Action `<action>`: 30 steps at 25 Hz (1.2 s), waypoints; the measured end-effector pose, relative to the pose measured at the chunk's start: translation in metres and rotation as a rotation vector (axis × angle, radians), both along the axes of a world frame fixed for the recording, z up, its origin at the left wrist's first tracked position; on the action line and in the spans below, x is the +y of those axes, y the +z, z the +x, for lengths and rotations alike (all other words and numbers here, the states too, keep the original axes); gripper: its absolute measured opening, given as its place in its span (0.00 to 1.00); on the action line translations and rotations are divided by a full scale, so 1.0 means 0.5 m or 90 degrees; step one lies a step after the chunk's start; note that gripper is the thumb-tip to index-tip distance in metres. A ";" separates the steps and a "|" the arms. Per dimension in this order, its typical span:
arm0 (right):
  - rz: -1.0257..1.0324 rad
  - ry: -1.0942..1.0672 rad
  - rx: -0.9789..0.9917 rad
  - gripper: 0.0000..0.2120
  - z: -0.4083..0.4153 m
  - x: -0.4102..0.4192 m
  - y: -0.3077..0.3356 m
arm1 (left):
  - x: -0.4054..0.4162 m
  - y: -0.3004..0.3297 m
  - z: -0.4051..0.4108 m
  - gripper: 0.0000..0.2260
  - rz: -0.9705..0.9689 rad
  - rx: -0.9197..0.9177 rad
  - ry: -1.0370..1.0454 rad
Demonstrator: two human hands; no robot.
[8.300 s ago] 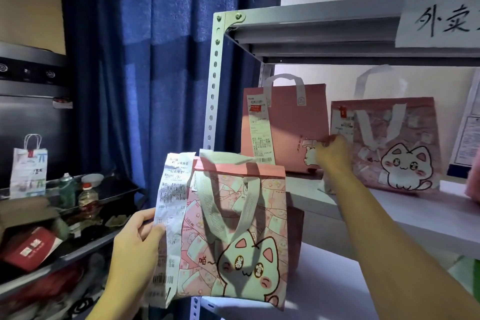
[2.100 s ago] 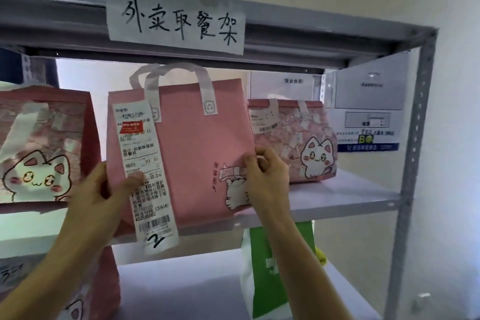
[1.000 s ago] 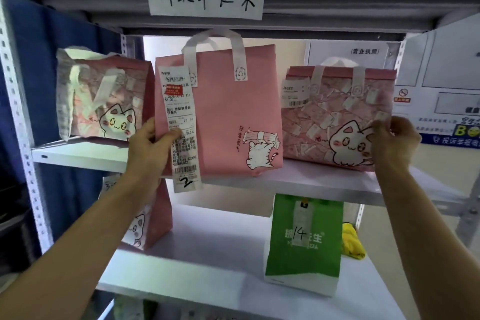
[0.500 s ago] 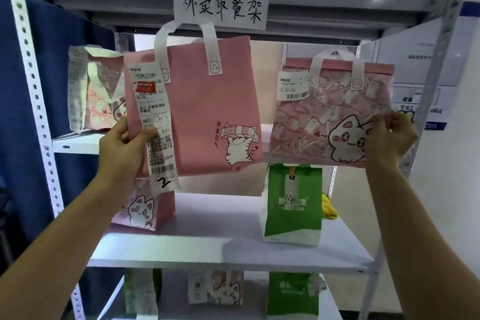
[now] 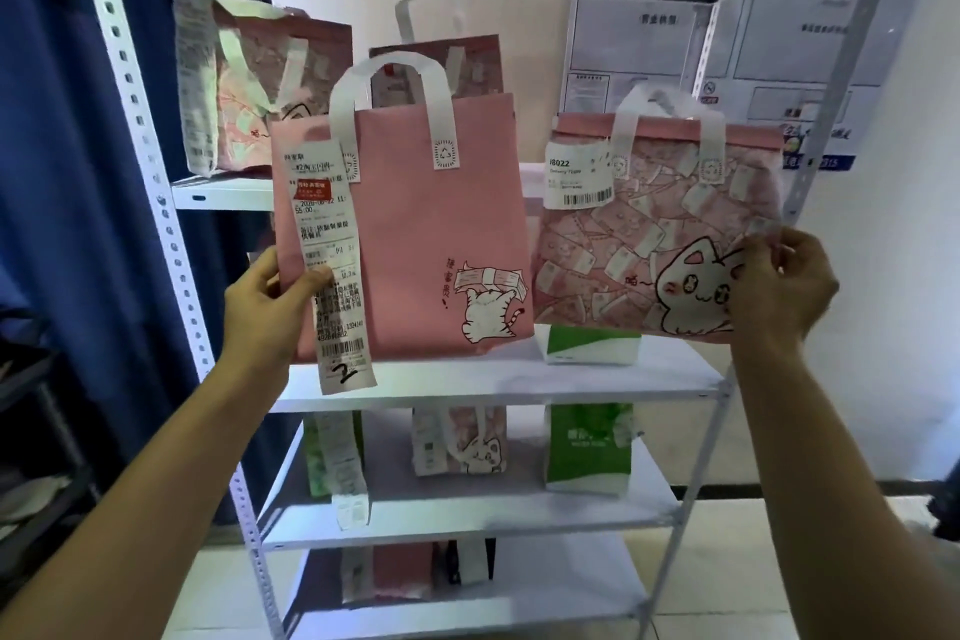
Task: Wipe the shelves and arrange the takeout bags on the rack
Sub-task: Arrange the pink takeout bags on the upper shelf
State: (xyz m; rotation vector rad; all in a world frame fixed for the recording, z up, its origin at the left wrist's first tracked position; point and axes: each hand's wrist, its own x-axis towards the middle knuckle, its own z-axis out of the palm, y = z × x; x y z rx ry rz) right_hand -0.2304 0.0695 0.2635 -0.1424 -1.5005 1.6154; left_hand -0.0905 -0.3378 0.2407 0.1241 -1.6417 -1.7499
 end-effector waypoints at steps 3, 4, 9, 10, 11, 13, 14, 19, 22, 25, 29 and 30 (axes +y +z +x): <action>0.007 0.019 -0.043 0.01 0.024 -0.017 -0.097 | -0.015 -0.067 0.030 0.10 -0.017 -0.031 0.000; 0.012 0.022 -0.060 0.00 0.028 -0.023 -0.127 | -0.021 -0.091 0.038 0.10 -0.019 -0.043 0.000; 0.015 0.049 -0.135 0.02 0.013 -0.068 -0.257 | -0.056 -0.203 0.070 0.12 -0.001 -0.099 0.027; 0.018 0.059 -0.150 0.02 -0.001 -0.078 -0.275 | -0.063 -0.220 0.072 0.13 -0.004 -0.106 0.038; 0.022 0.070 -0.165 0.03 -0.018 -0.088 -0.288 | -0.069 -0.235 0.073 0.14 -0.003 -0.114 0.050; 0.036 0.107 -0.181 0.04 -0.059 -0.115 -0.306 | -0.085 -0.261 0.073 0.13 0.003 -0.132 0.080; 0.043 0.125 -0.190 0.05 -0.082 -0.130 -0.314 | -0.094 -0.272 0.074 0.12 0.004 -0.137 0.091; 0.021 0.235 -0.252 0.02 -0.197 -0.235 -0.344 | -0.128 -0.297 0.078 0.12 0.005 -0.147 0.124; 0.038 0.279 -0.247 0.02 -0.254 -0.298 -0.347 | -0.126 -0.299 0.062 0.12 0.012 -0.147 0.144; 0.054 0.308 -0.219 0.03 -0.314 -0.344 -0.361 | -0.114 -0.297 0.028 0.13 0.021 -0.141 0.164; 0.058 0.327 -0.253 0.03 -0.386 -0.382 -0.387 | -0.100 -0.297 -0.020 0.12 0.045 -0.139 0.195; 0.051 0.335 -0.263 0.03 -0.402 -0.389 -0.390 | -0.097 -0.297 -0.031 0.12 0.049 -0.141 0.197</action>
